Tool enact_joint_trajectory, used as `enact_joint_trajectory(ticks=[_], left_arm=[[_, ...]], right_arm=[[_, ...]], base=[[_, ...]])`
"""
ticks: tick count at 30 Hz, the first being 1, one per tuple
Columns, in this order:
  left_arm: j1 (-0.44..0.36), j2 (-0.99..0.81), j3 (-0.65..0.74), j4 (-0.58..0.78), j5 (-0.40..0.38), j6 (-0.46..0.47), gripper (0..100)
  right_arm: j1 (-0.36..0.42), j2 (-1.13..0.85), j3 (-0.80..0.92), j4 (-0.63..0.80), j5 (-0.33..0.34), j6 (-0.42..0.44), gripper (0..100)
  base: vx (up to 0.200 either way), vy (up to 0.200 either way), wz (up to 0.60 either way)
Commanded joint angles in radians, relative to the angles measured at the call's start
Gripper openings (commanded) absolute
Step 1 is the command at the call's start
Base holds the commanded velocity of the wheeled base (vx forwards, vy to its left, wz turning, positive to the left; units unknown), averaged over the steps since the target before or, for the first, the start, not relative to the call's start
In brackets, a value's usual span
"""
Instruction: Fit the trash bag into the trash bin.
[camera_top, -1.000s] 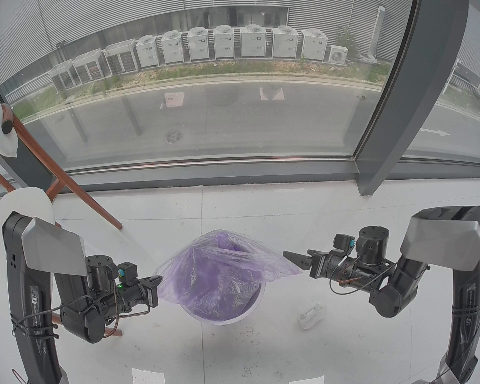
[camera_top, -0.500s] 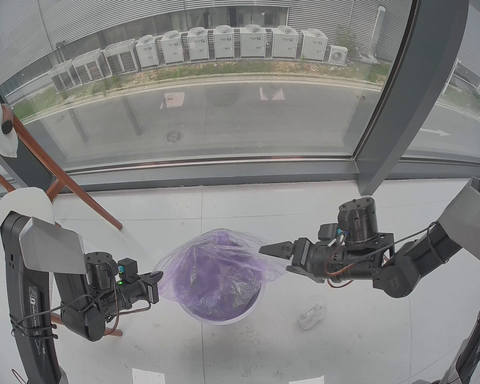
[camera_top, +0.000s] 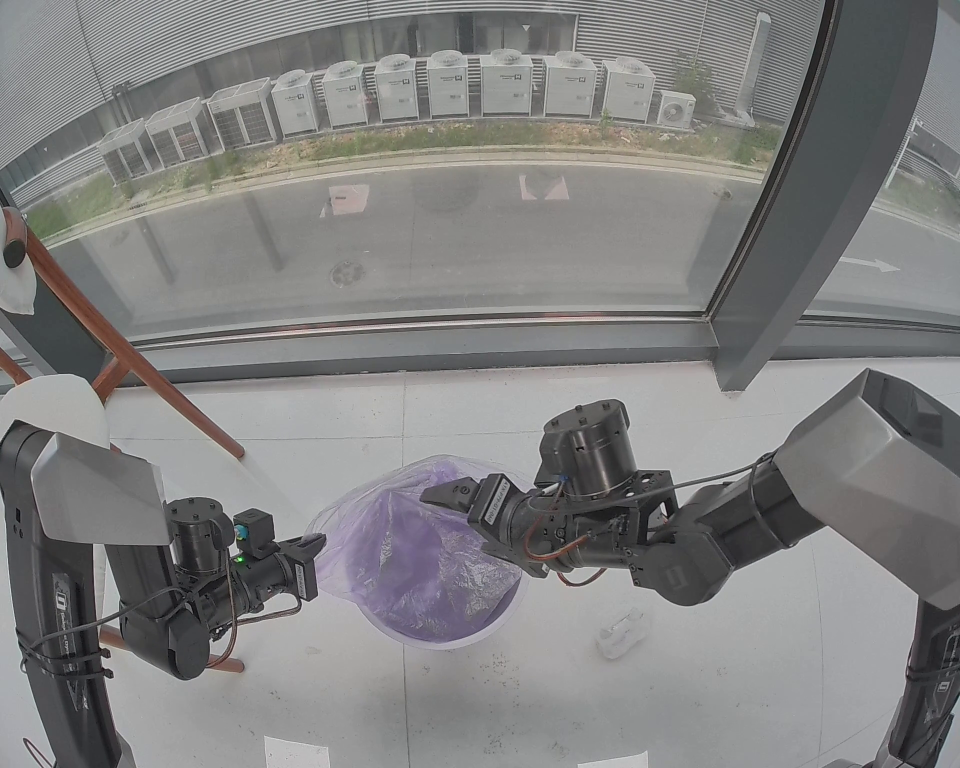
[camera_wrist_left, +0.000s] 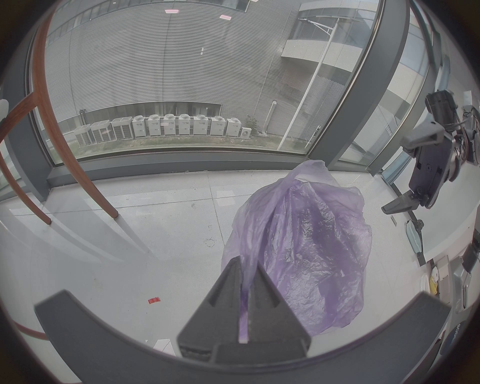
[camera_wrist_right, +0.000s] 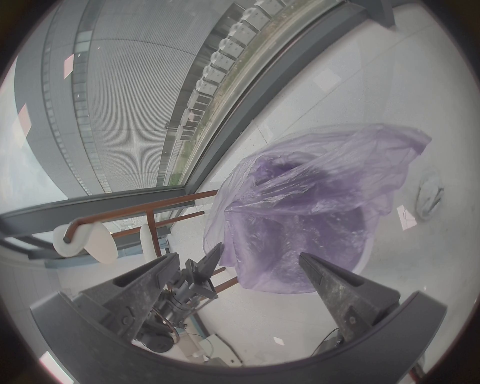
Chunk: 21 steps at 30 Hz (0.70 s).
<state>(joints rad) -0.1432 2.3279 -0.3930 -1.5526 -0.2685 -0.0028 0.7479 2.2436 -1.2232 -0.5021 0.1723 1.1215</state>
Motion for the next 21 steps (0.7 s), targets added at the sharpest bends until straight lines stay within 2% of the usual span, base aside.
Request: enact_joint_trajectory(ticks=[1,12,18,21], left_arm=[[0.001,-0.001,-0.004,-0.018,0.0,0.0,0],[0.001,0.004,-0.012,-0.018,0.002,0.0,0],[-0.003,0.004,-0.027,-0.018,0.008,0.0,0],[-0.003,0.005,-0.026,-0.018,0.012,0.0,0]], right_arm=[[-0.001,0.08,-0.09,0.02,-0.001,0.05,100],[0.002,0.156,-0.131,0.013,-0.027,0.077,100],[-0.007,0.223,-0.223,0.014,-0.09,0.083,100],[-0.007,0.24,-0.233,0.008,-0.094,0.083,100]], base=[[0.0,0.0,0.0],[0.0,0.0,0.0],[0.0,0.0,0.0],[0.0,0.0,0.0]])
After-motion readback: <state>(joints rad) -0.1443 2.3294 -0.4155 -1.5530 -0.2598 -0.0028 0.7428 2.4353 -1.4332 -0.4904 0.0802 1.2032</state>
